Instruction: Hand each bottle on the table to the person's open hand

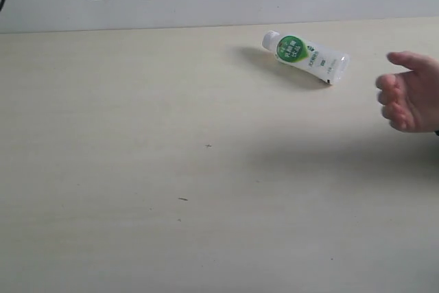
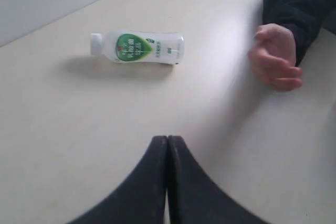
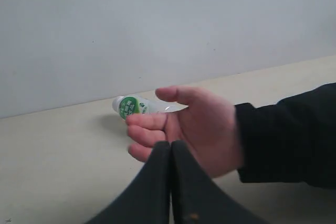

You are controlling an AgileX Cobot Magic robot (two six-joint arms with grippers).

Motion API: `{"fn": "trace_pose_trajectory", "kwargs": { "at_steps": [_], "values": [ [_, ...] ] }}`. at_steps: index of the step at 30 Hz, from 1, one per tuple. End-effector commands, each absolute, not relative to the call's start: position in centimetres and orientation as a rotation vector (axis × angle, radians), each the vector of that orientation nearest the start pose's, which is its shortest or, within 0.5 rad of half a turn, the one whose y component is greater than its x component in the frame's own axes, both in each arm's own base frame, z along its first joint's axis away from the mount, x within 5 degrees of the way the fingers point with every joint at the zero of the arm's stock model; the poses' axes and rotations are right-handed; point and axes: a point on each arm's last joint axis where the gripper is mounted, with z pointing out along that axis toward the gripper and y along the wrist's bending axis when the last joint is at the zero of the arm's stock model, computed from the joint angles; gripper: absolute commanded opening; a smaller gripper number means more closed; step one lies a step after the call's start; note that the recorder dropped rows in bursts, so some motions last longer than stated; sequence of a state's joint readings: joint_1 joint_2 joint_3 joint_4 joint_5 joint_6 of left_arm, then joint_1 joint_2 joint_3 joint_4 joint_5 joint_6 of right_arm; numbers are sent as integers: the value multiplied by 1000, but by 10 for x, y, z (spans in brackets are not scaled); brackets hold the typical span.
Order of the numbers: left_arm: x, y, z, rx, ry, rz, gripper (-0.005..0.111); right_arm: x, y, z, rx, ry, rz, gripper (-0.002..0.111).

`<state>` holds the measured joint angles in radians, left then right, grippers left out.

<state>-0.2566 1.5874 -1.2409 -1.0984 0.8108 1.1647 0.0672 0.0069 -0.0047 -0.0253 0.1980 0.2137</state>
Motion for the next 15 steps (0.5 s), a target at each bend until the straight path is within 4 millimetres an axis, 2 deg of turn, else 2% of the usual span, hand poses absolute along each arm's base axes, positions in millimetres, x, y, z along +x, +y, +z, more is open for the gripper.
{"fn": "trace_pose_trajectory", "kwargs": {
  "at_steps": [1,7,13,15],
  "values": [
    [311,-125,311,776,1983,-813,1,56,3,196,108,1676,182,0],
    [302,-108,308,575,1853,-923,1,56,3,196,108,1676,182,0],
    [295,-107,295,670,1778,-849,1,56,3,197,111,1659,188,0],
    [295,-107,295,679,1781,-845,1,56,4,200,151,1632,239,0]
  ]
}}
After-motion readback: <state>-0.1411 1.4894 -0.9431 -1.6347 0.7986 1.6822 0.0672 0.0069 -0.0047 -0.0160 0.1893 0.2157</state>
